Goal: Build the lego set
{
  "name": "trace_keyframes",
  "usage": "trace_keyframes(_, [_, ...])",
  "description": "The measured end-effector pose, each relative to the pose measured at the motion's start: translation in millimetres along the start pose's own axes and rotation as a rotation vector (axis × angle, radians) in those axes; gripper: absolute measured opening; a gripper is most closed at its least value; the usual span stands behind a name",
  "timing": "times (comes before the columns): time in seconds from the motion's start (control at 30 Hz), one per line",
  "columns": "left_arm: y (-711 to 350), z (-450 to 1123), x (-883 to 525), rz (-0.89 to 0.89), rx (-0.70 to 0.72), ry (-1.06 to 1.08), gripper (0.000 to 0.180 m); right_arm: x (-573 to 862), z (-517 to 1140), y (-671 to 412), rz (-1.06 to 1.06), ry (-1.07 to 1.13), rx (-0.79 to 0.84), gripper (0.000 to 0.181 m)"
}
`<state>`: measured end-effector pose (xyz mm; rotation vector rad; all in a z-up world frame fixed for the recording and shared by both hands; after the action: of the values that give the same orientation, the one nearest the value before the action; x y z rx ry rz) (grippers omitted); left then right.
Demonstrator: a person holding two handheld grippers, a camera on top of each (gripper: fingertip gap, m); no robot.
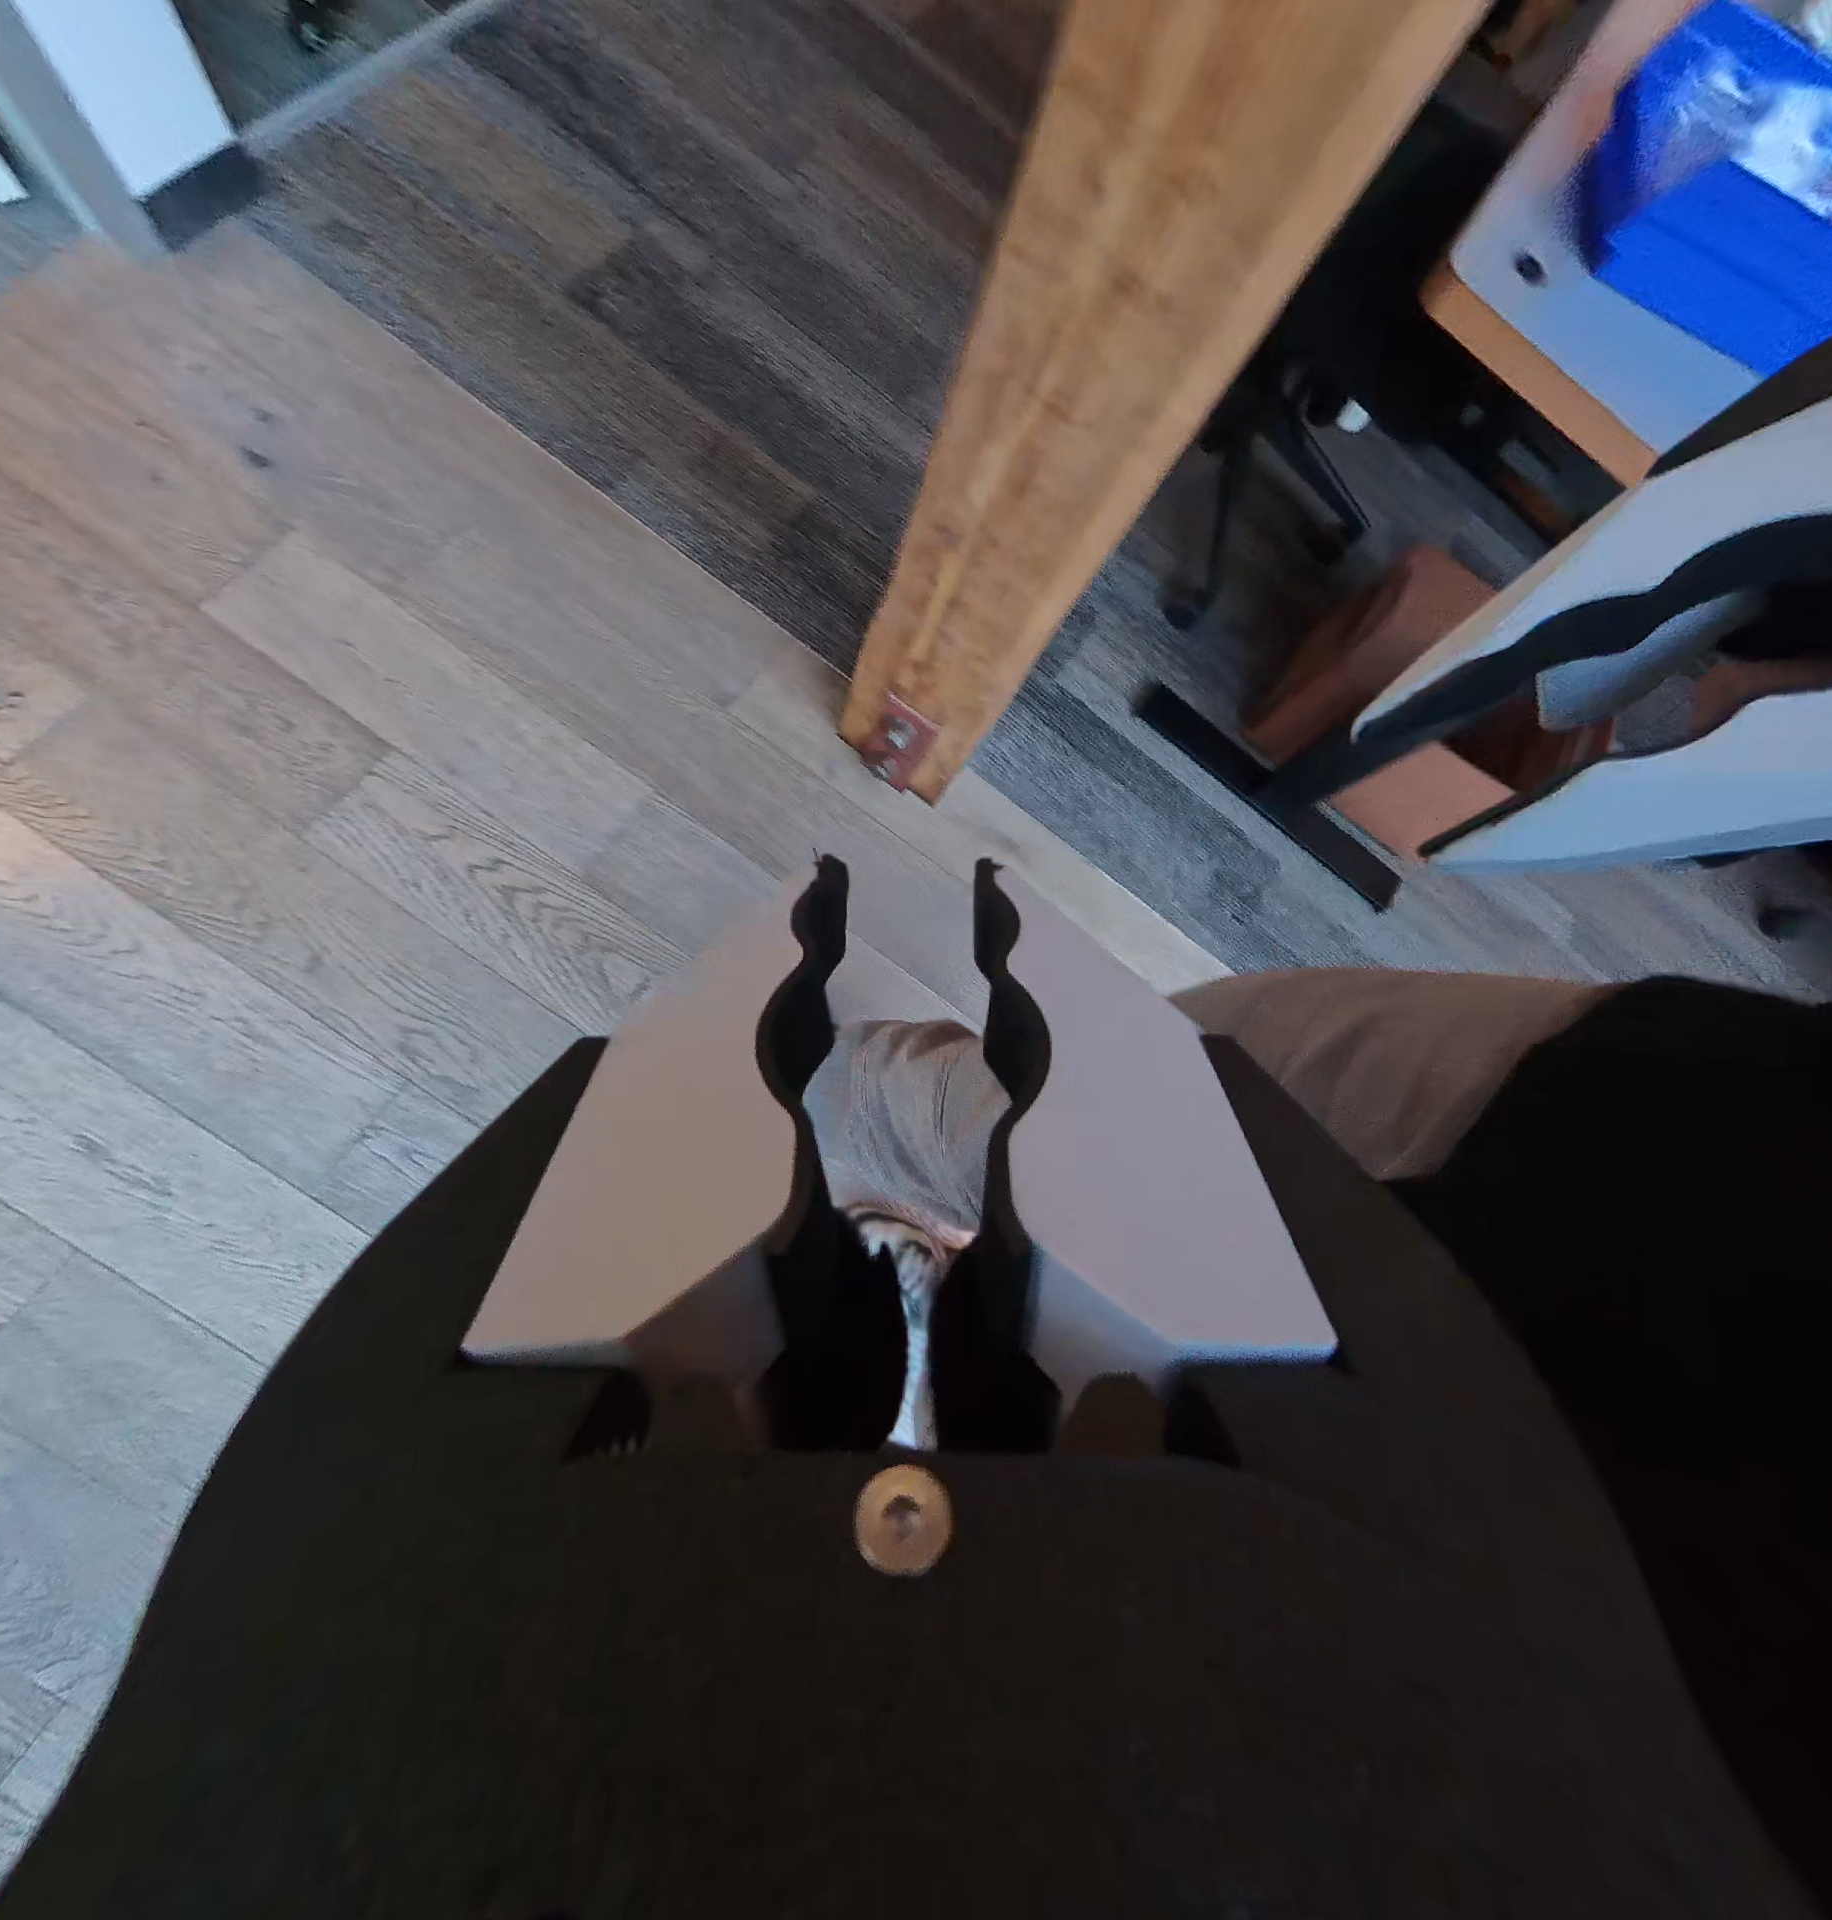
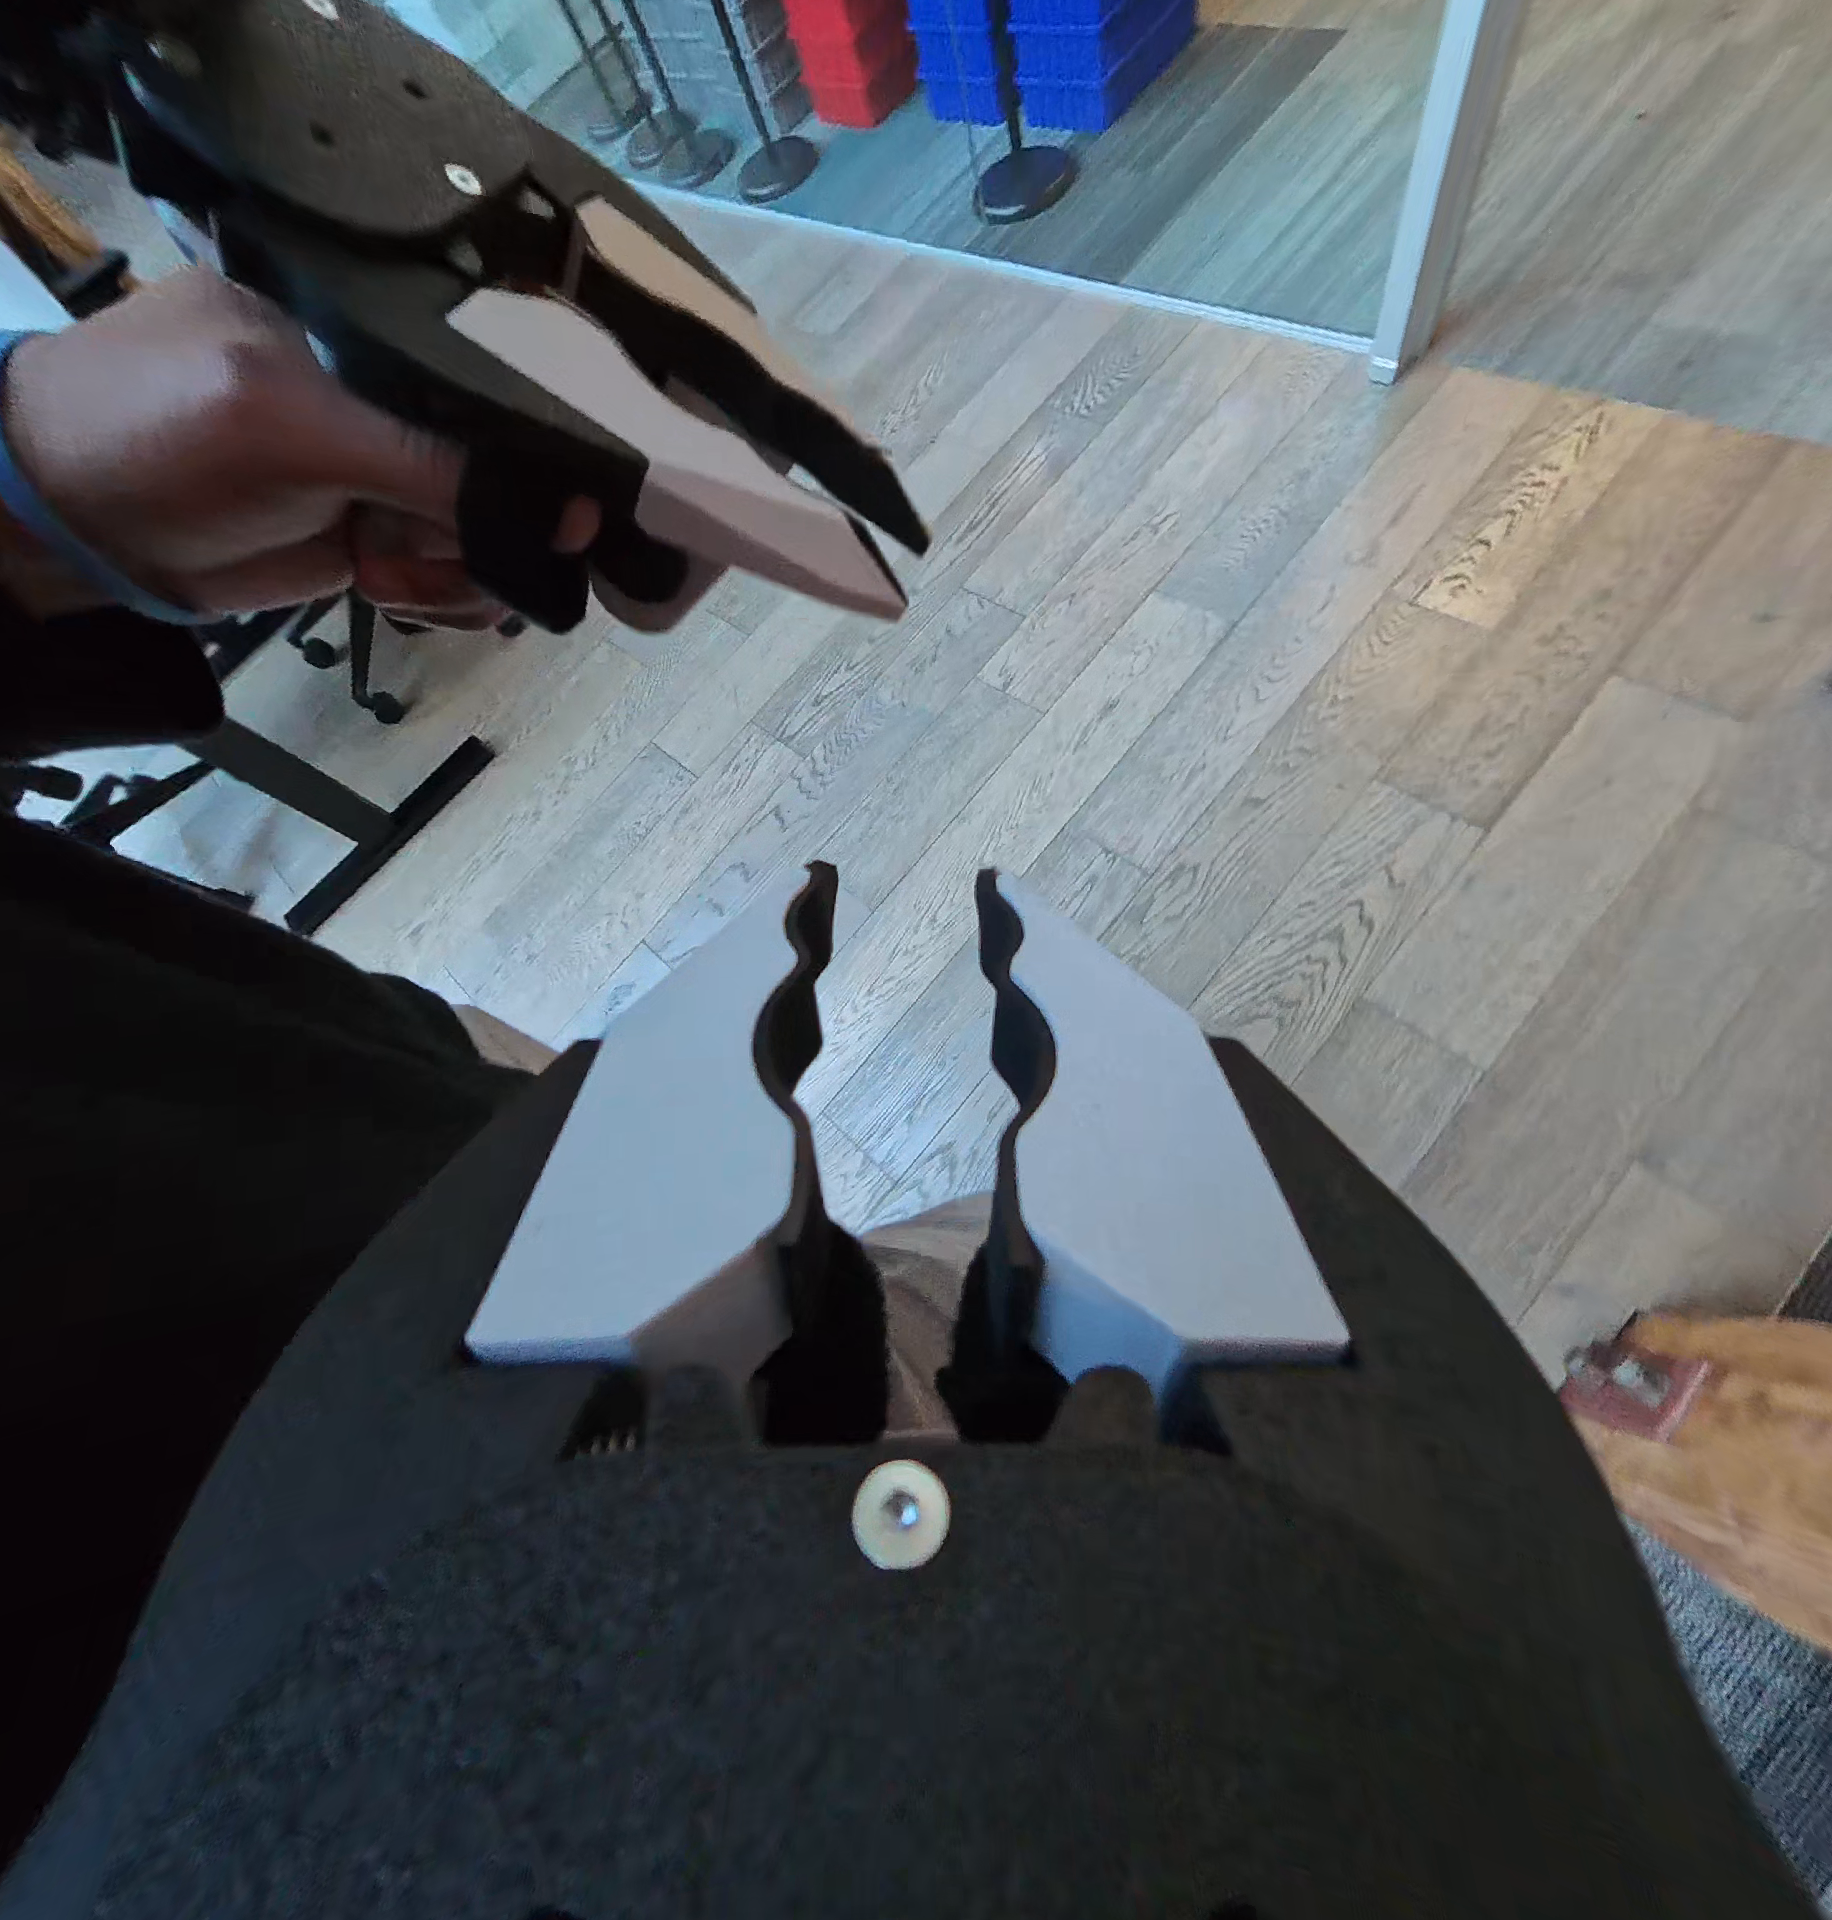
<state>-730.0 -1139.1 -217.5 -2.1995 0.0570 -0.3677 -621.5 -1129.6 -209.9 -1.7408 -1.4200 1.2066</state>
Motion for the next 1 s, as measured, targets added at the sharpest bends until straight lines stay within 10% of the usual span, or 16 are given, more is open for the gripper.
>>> trace_keyframes(1.0, [-381,297,-672,0.027,-0.043,-0.134,0.022,599,478,-397,0.011,-0.033,0.021,0.027])
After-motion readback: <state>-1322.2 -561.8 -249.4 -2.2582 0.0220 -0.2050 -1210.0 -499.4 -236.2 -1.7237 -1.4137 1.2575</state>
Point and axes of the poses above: each gripper's, where its closed fingertips meet, z out along the fingers, y out of its underside, x = y × z across the jaws, the point moved 2 cm from there along -z, back along the fingers, and after that the axes turned 9 degrees about x, right-handed, at the moved point
